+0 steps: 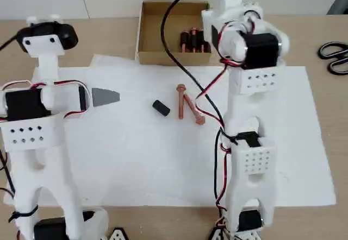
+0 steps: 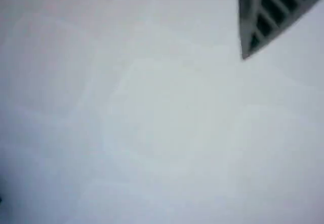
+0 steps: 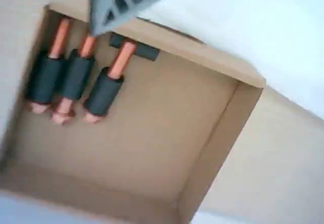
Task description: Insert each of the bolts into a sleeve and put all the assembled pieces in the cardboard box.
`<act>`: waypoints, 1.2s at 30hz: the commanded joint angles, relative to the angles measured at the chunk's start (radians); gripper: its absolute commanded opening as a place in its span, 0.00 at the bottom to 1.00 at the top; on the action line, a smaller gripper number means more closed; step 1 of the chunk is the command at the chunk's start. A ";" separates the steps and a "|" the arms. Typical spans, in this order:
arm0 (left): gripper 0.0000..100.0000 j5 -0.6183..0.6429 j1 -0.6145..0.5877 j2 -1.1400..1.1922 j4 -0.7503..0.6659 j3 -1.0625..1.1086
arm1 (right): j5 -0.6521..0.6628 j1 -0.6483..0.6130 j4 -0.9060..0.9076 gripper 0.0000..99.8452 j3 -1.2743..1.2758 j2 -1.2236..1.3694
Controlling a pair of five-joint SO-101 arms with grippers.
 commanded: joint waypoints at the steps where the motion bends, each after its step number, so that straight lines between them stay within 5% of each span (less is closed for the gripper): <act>1: 0.39 0.005 0.005 -0.014 0.018 0.018 | 0.015 -0.016 0.015 0.22 -0.031 -0.116; 6: 0.39 0.005 -0.138 -0.015 0.018 -0.028 | 0.126 -0.019 0.015 0.22 -0.021 -0.246; 11: 0.39 0.000 -0.321 -0.009 0.018 -0.016 | 0.126 -0.036 0.013 0.22 0.265 -0.331; 22: 0.39 -0.190 -0.471 -0.012 -0.035 0.162 | 0.130 0.004 0.004 0.22 0.781 -0.573; 36: 0.39 -0.264 -0.285 -0.011 -0.173 0.298 | 0.133 0.054 0.007 0.22 1.089 -0.605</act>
